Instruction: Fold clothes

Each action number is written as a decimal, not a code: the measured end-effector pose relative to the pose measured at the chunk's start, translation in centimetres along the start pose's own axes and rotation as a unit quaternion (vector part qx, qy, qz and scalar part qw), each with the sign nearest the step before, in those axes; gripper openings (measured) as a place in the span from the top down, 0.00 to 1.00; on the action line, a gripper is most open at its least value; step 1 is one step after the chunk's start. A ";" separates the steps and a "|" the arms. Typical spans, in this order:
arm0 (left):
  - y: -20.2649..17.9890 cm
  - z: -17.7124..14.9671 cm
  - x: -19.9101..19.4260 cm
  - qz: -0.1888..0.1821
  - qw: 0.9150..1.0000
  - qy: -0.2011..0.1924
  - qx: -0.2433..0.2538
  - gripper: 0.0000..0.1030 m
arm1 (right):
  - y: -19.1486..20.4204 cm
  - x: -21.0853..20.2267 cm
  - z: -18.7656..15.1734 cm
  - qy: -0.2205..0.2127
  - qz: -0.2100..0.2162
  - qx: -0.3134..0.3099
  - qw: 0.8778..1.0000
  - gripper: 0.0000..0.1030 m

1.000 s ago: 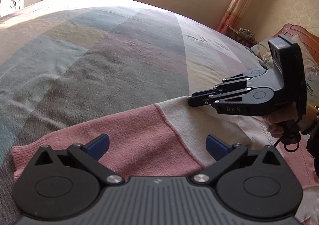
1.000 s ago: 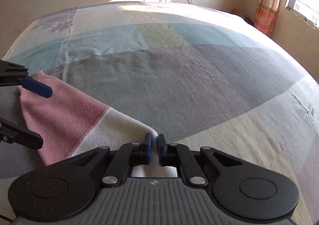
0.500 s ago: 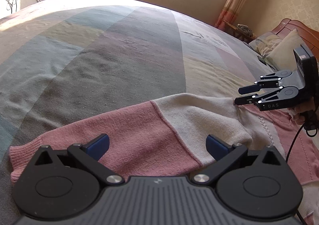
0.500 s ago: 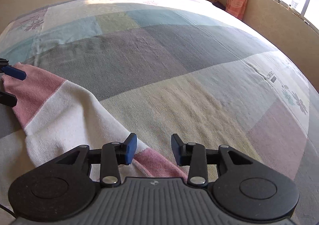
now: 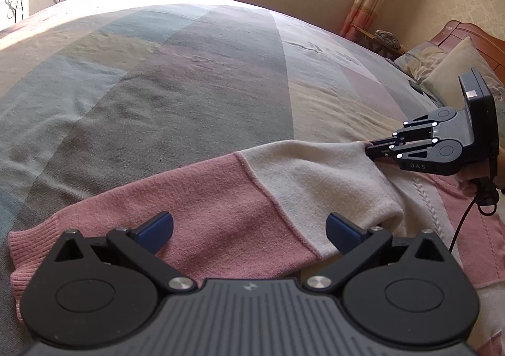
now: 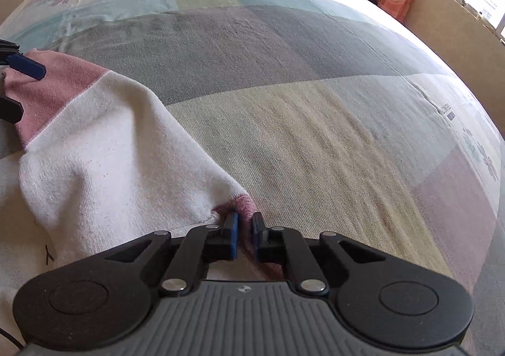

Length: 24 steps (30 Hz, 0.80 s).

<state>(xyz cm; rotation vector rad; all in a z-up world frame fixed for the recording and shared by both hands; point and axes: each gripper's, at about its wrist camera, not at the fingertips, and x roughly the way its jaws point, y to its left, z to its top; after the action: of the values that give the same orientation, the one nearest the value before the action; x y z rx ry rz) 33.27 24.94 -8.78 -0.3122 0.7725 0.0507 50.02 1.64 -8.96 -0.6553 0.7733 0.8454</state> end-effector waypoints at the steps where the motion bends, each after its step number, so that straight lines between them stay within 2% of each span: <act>1: 0.0 0.0 0.0 0.000 1.000 0.000 -0.001 0.01 | -0.4 0.1 0.3 -0.007 -0.016 0.013 1.000 0.92; 3: 0.1 0.0 0.0 -0.001 1.000 -0.001 -0.006 0.01 | -1.2 0.8 0.6 -0.009 -0.024 0.052 0.998 0.91; 5: 0.2 0.0 -0.2 -0.002 1.000 -0.002 -0.010 0.01 | -1.0 0.6 0.6 -0.010 -0.034 0.061 0.997 0.87; 7: 0.2 0.0 -0.4 -0.003 1.000 -0.004 -0.010 0.01 | -0.8 -0.8 0.3 -0.018 -0.048 0.077 0.996 0.75; 9: 0.2 0.0 -0.7 -0.005 1.000 -0.008 -0.010 0.01 | -0.7 -3.0 -0.2 -0.038 -0.062 0.113 0.991 0.57; 10: 0.3 0.0 -0.8 -0.006 1.000 -0.009 -0.011 0.01 | -0.7 -4.1 -0.5 -0.045 -0.063 0.137 0.988 0.52; 13: 0.3 0.0 -1.2 -0.006 1.000 -0.012 -0.012 0.01 | 0.3 -6.2 -1.8 -0.055 -0.035 0.197 0.978 0.38; 15: 0.3 0.0 -1.4 -0.005 1.000 -0.011 -0.012 0.01 | 1.0 -5.9 -2.6 -0.041 -0.008 0.229 0.973 0.29; 17: 0.4 -0.1 -1.5 -0.004 1.000 -0.010 -0.011 0.01 | 1.8 -4.5 -3.1 -0.023 -0.002 0.245 0.969 0.28; 20: 0.8 -0.1 -1.5 0.003 1.000 -0.008 -0.015 0.01 | 2.4 -1.6 -2.8 -0.008 -0.028 0.258 0.966 0.28; 24: 1.6 -0.1 -1.6 0.007 1.000 -0.006 -0.025 0.01 | 1.2 1.3 -1.2 -0.042 -0.068 0.305 0.949 0.10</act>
<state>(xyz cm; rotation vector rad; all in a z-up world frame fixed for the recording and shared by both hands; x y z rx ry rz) 31.80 26.51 -8.21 -0.3542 0.7621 0.0846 49.21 1.84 -10.93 -0.1171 0.8467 0.4629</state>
